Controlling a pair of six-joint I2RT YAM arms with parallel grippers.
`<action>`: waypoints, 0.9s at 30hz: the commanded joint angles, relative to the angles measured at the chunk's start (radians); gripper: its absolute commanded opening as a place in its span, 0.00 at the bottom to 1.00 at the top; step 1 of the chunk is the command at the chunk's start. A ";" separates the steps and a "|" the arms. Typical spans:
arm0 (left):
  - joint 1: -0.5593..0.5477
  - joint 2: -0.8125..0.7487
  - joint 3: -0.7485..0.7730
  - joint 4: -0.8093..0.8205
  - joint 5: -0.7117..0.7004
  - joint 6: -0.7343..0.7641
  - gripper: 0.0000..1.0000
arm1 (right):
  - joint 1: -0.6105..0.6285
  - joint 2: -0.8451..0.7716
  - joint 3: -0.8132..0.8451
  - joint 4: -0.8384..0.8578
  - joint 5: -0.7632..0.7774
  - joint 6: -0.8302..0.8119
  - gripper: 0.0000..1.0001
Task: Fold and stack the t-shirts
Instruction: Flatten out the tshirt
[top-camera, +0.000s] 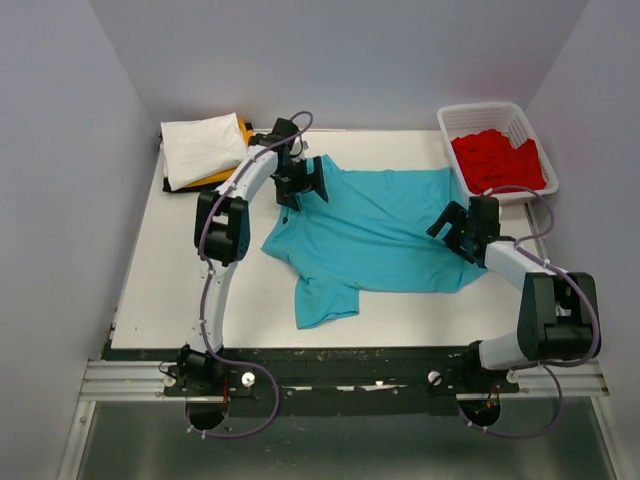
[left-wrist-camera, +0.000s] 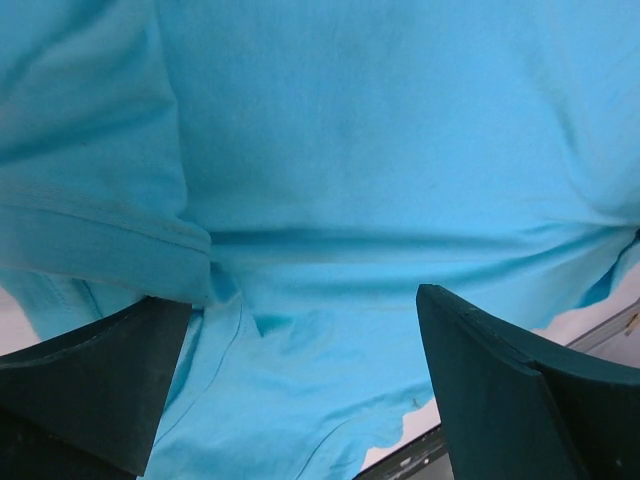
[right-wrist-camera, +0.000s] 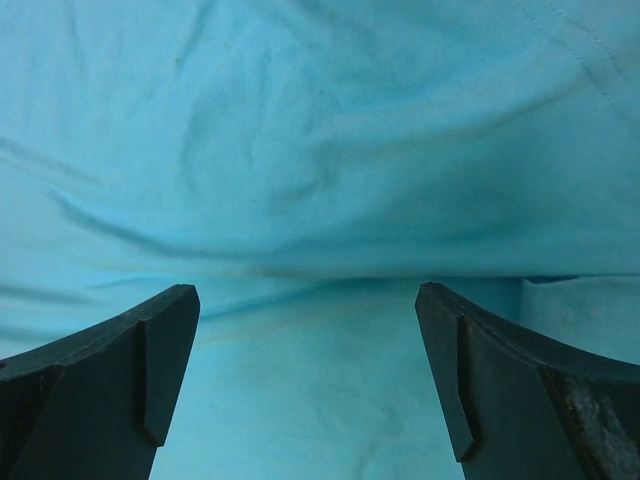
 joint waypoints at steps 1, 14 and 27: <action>0.022 -0.007 0.196 -0.044 0.007 0.018 0.99 | 0.056 -0.127 0.046 -0.054 0.048 -0.076 1.00; -0.186 -1.026 -1.250 0.714 -0.051 -0.244 0.99 | 0.147 -0.367 -0.096 -0.091 0.033 -0.016 1.00; -0.428 -1.040 -1.528 0.856 -0.305 -0.402 0.99 | 0.151 -0.377 -0.133 -0.089 0.035 -0.002 1.00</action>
